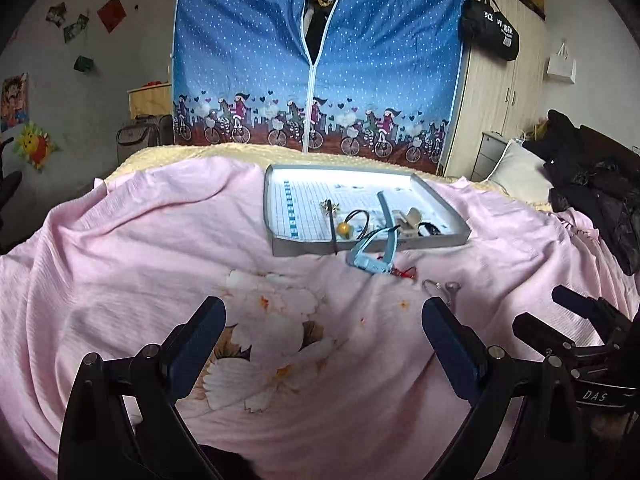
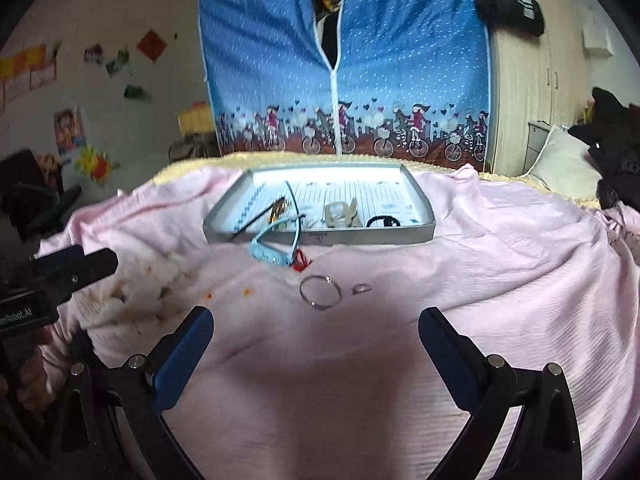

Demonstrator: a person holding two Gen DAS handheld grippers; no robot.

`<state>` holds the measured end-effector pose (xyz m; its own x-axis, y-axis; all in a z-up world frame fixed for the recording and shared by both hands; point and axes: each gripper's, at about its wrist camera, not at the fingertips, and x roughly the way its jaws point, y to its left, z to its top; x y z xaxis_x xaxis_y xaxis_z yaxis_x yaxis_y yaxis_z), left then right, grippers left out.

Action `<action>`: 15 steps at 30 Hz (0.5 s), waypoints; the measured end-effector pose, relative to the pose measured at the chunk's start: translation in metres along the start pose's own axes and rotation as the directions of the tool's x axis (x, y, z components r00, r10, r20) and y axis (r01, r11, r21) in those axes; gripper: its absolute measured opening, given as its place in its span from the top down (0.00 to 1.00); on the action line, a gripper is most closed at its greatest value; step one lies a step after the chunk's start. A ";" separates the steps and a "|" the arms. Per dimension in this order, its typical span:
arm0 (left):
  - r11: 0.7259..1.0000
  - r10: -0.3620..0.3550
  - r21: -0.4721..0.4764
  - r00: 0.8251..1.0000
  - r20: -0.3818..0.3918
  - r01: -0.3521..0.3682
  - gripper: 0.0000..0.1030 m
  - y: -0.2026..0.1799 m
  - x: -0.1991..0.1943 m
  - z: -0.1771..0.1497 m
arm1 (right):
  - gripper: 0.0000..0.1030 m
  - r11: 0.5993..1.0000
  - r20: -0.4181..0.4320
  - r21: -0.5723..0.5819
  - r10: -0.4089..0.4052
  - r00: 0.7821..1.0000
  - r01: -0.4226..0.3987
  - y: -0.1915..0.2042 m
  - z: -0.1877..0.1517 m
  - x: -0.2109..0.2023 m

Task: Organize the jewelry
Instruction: 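Withdraw both tools from the tray, then grasp the blue watch strap with the left gripper while the right gripper approaches the small silver ring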

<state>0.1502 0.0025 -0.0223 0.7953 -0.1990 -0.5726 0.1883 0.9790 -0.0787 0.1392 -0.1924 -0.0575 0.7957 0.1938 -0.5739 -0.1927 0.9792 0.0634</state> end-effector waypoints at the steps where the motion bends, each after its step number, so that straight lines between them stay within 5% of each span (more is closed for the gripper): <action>1: 1.000 0.002 0.000 1.000 -0.004 -0.002 0.06 0.002 0.002 -0.001 | 0.00 1.000 -0.009 -0.009 -0.004 1.000 0.004 0.002 -0.001 0.002; 15: 0.997 0.046 -0.055 0.996 -0.081 -0.051 0.06 0.030 0.018 -0.015 | 0.00 0.990 -0.220 0.067 -0.105 0.970 0.122 -0.019 -0.011 0.043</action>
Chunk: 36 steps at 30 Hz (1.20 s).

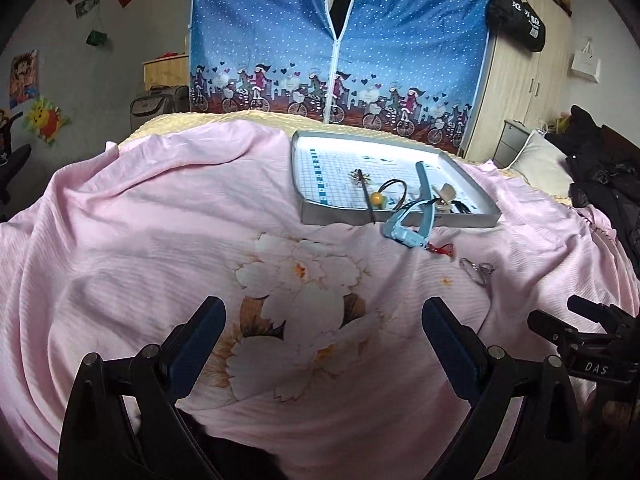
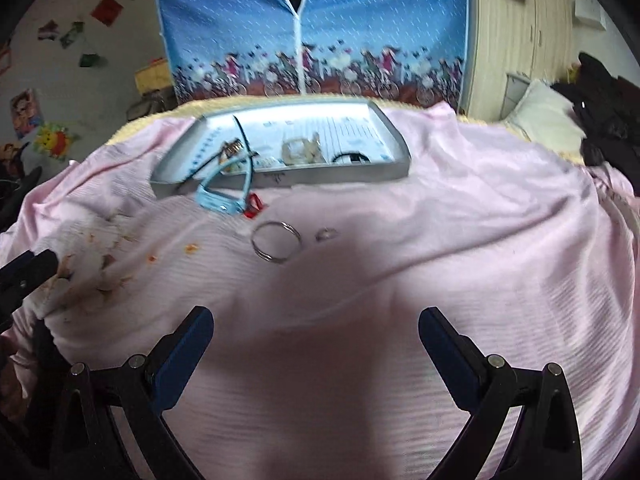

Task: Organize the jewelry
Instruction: 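Grasp the blue watch strap with the left gripper while the right gripper approaches the small silver ring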

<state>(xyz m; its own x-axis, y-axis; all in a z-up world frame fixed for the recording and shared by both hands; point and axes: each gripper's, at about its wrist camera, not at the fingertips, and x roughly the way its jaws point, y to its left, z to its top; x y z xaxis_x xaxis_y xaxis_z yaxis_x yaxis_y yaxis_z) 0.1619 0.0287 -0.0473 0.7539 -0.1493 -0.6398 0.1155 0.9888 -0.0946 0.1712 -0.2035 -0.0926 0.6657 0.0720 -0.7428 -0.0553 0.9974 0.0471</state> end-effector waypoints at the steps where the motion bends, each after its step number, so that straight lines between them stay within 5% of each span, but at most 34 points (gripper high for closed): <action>1: 1.000 0.007 -0.003 1.000 0.000 -0.007 0.06 0.001 0.000 -0.001 | 0.00 1.000 -0.010 0.005 -0.002 1.000 0.002 -0.001 0.000 0.002; 6: 1.000 -0.009 -0.027 1.000 -0.018 0.009 0.06 0.001 0.007 -0.002 | 0.00 0.998 -0.023 0.042 0.043 0.999 -0.042 -0.008 0.000 0.002; 10: 0.991 -0.131 -0.040 0.991 -0.037 0.130 0.07 -0.002 0.016 0.005 | 0.00 0.980 -0.026 0.128 0.156 0.988 -0.151 -0.025 0.005 0.008; 17: 0.981 -0.182 0.055 0.980 -0.086 0.187 0.07 -0.024 0.044 0.035 | 0.00 0.986 0.000 0.095 0.136 0.991 -0.135 -0.044 0.043 0.019; 19: 0.976 -0.189 0.090 0.978 -0.092 0.197 0.09 -0.034 0.056 0.043 | 0.06 0.982 -0.008 0.097 0.164 0.986 -0.163 -0.051 0.054 0.029; 21: 0.973 -0.197 0.101 0.975 -0.104 0.208 0.18 -0.041 0.068 0.048 | 0.32 0.977 -0.017 0.090 0.193 0.981 -0.191 -0.058 0.065 0.042; 23: 0.969 -0.213 0.096 0.968 -0.135 0.226 0.29 -0.050 0.086 0.055 | 0.45 0.979 -0.025 0.068 0.195 0.980 -0.193 -0.064 0.073 0.055; 32: 0.983 -0.180 -0.019 0.964 -0.196 0.180 0.59 -0.058 0.151 0.083 | 0.66 0.936 -0.076 0.147 0.334 0.940 -0.321 -0.088 0.076 0.101; 36: 0.990 -0.142 -0.009 0.966 -0.215 0.143 0.66 -0.064 0.166 0.087 | 0.66 0.928 -0.107 0.121 0.366 0.924 -0.354 -0.077 0.074 0.107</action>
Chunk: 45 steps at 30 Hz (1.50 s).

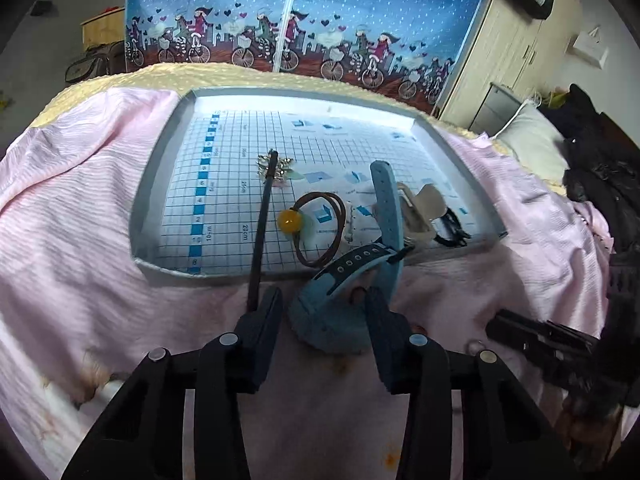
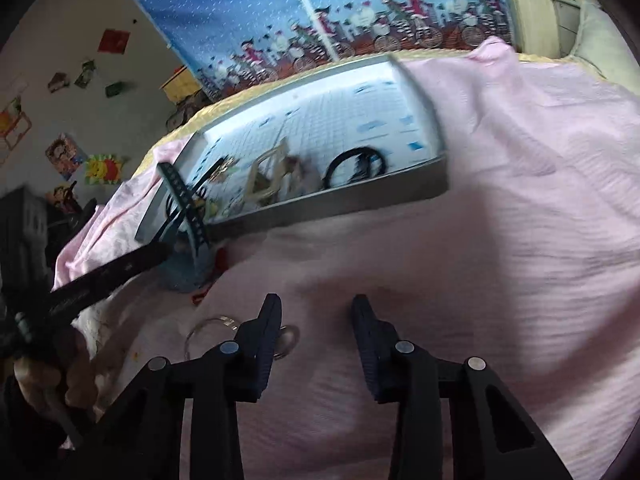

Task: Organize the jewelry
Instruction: 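Grasp the blue watch strap with the left gripper while the right gripper approaches the small silver ring, then close the right gripper on the small silver ring while the left gripper lifts the watch, then carry the watch and small ring into the tray and open both grippers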

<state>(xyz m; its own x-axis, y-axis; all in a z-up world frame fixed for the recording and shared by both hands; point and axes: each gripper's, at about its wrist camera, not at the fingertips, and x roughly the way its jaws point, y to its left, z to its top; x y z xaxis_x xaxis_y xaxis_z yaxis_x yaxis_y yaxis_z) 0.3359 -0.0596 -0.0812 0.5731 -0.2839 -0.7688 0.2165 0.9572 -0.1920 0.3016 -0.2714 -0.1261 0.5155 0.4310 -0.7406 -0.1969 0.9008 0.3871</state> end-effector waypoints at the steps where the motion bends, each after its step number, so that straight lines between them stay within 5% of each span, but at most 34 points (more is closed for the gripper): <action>1: 1.000 0.012 0.014 1.000 -0.002 -0.012 0.68 -0.003 0.004 0.002 | 0.66 1.000 -0.006 -0.016 -0.001 1.000 0.001 0.004 -0.001 0.002; 5: 0.999 0.040 0.020 0.999 -0.022 -0.039 0.74 -0.004 0.017 0.002 | 0.66 0.997 -0.029 -0.072 -0.012 1.000 0.010 0.015 -0.004 0.006; 7: 0.999 0.050 0.000 0.998 -0.032 -0.050 0.87 -0.002 0.020 0.001 | 0.66 0.998 -0.038 -0.065 -0.005 0.999 0.003 0.015 -0.006 0.006; 10: 0.998 0.033 -0.047 0.999 -0.043 -0.035 0.93 0.006 0.018 -0.003 | 0.66 0.998 -0.050 -0.062 -0.020 0.999 0.017 0.015 -0.007 0.001; 19: 1.000 0.015 -0.019 1.000 -0.001 -0.015 0.94 -0.016 -0.009 -0.028 | 0.66 0.990 -0.083 -0.129 -0.073 0.994 0.062 0.023 -0.016 0.003; 26: 0.968 0.017 -0.250 0.997 0.076 0.003 0.97 0.007 -0.033 -0.054 | 0.66 0.970 -0.030 -0.216 -0.124 0.992 0.115 0.035 -0.017 0.006; 32: 0.970 0.027 -0.244 0.997 0.069 -0.010 0.97 0.008 -0.043 -0.061 | 0.67 0.986 -0.050 -0.150 -0.075 0.996 0.067 0.029 -0.014 0.015; 35: 0.965 0.016 -0.262 0.998 0.067 0.002 0.98 0.008 -0.045 -0.060 | 0.79 0.990 -0.062 -0.126 -0.075 0.995 0.067 0.026 -0.015 0.014; 38: 0.966 0.010 -0.260 0.998 0.068 0.008 0.98 0.006 -0.049 -0.061 | 0.81 0.990 -0.076 -0.125 -0.075 0.994 0.065 0.030 -0.018 0.014; 42: 0.964 0.000 -0.265 0.999 0.052 0.014 0.98 0.004 -0.052 -0.063 | 0.81 0.995 -0.032 -0.034 0.091 0.995 -0.092 0.028 -0.017 0.003; 45: 0.958 -0.017 -0.284 0.998 0.053 0.031 0.98 0.005 -0.057 -0.066 | 0.81 0.991 0.028 -0.053 0.123 0.992 -0.121 0.034 -0.014 -0.009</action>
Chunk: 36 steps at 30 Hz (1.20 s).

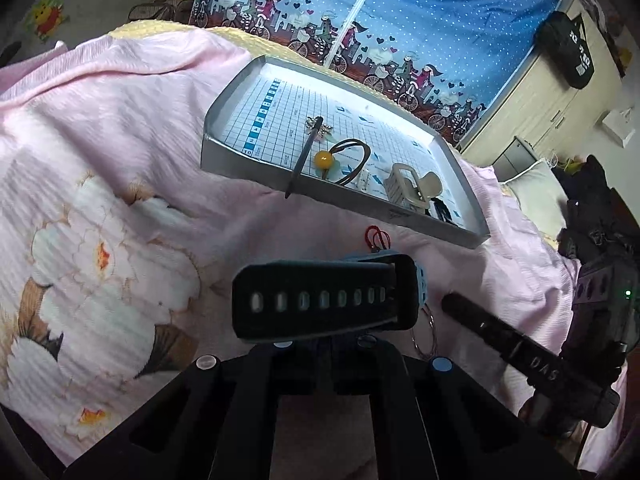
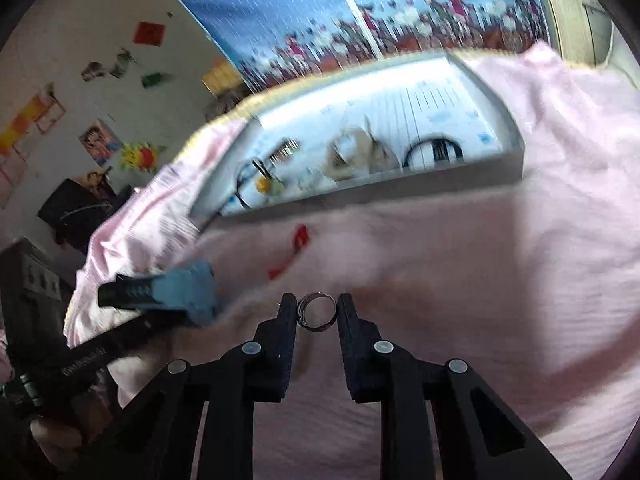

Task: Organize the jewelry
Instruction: 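Carry the watch and small ring into the tray and open both grippers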

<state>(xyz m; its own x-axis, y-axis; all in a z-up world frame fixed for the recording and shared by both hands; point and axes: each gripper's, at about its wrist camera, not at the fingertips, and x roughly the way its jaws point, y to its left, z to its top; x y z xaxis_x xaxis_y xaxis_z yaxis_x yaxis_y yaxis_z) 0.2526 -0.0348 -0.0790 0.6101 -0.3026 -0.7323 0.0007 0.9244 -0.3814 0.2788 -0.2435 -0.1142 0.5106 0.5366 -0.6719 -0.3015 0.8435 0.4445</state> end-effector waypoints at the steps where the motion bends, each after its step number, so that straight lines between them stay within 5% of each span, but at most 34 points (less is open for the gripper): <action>1: 1.000 -0.004 0.000 1.000 0.001 0.004 0.98 0.000 -0.002 0.000 | 0.81 1.000 0.018 -0.014 -0.003 1.000 0.004 0.003 0.001 -0.003; 12: 0.999 0.042 0.033 0.997 -0.061 -0.040 0.98 -0.014 0.001 0.020 | 0.81 0.999 0.051 -0.018 -0.035 0.998 0.036 0.003 0.004 -0.007; 24: 0.986 0.025 0.167 1.000 -0.004 -0.024 0.98 -0.050 0.001 0.068 | 0.81 0.999 0.156 0.027 -0.049 0.987 0.045 -0.006 0.015 -0.023; 36: 0.980 0.039 0.191 0.997 0.068 -0.051 0.98 -0.084 0.062 0.108 | 0.81 0.989 0.256 0.135 -0.089 0.963 0.055 -0.050 0.047 -0.010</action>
<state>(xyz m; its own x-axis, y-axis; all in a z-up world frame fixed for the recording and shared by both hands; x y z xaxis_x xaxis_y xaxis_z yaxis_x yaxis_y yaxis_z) 0.3761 -0.1062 -0.0319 0.6619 -0.2503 -0.7066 0.1213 0.9660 -0.2285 0.3270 -0.2925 -0.1020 0.7242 0.4353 -0.5348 -0.1610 0.8608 0.4828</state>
